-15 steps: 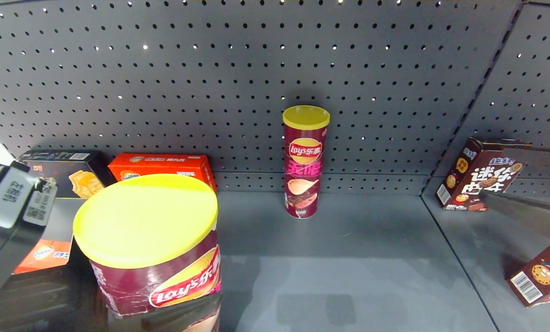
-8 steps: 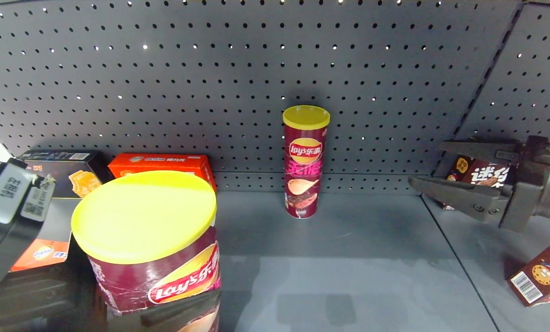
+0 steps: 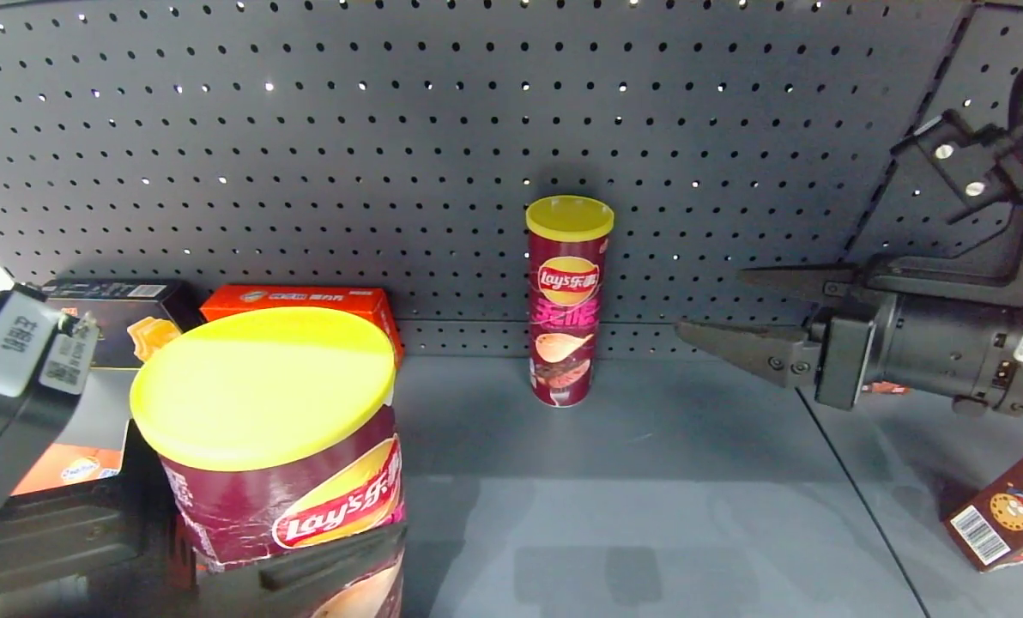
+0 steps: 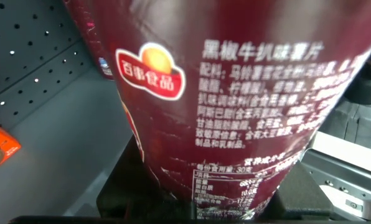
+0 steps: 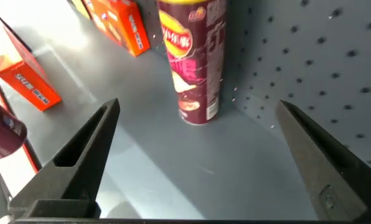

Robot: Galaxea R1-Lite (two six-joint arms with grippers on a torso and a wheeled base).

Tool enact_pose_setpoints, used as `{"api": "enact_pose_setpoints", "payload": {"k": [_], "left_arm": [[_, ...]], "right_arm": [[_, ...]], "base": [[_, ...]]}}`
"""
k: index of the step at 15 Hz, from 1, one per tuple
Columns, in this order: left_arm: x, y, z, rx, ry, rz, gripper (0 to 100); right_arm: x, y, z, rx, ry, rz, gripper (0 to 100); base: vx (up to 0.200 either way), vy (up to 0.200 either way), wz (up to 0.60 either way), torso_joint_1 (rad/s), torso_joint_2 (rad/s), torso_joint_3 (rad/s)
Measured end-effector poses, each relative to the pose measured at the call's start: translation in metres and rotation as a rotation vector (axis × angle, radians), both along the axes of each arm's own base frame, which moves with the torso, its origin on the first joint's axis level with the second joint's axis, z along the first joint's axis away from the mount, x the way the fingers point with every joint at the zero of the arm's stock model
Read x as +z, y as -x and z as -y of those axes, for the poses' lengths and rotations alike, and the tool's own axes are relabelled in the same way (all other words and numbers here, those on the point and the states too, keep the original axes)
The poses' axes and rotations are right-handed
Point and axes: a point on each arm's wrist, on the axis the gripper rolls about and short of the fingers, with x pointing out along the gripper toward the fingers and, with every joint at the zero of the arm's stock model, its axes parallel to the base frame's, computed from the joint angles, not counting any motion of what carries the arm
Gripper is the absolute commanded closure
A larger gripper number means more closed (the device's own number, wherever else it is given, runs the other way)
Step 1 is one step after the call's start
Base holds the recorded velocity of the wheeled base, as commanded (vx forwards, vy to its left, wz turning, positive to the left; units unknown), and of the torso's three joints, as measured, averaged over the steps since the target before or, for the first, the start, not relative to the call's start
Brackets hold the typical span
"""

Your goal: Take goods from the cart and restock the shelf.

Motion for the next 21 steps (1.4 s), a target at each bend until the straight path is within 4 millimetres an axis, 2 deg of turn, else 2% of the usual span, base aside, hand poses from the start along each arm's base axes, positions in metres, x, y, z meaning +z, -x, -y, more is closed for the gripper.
{"api": "enact_pose_setpoints", "payload": {"k": [8, 11, 13, 17, 21], "left_arm": [[-0.001, 0.0, -0.001, 0.005, -0.004, -0.003, 100], [-0.002, 0.0, -0.001, 0.006, -0.008, -0.01, 100], [-0.003, 0.0, -0.001, 0.007, -0.011, -0.013, 100], [-0.005, -0.001, -0.002, 0.013, -0.016, -0.018, 100], [-0.009, 0.0, -0.002, 0.013, -0.024, -0.028, 100]], "right_arm": [[-0.026, -0.011, -0.008, -0.029, 0.044, -0.079, 0], [-0.032, -0.026, -0.016, -0.058, -0.022, 0.015, 0], [-0.044, -0.039, -0.023, -0.07, -0.051, 0.056, 0], [-0.071, -0.052, -0.033, -0.056, -0.005, -0.007, 0], [-0.076, -0.061, -0.039, -0.044, -0.024, 0.016, 0]], "base": [[0.0, 0.0, 0.0, 0.0, 0.0, 0.0], [0.0, 0.0, 0.0, 0.0, 0.0, 0.0], [0.0, 0.0, 0.0, 0.0, 0.0, 0.0], [0.0, 0.0, 0.0, 0.0, 0.0, 0.0], [0.0, 0.0, 0.0, 0.0, 0.0, 0.0]]}}
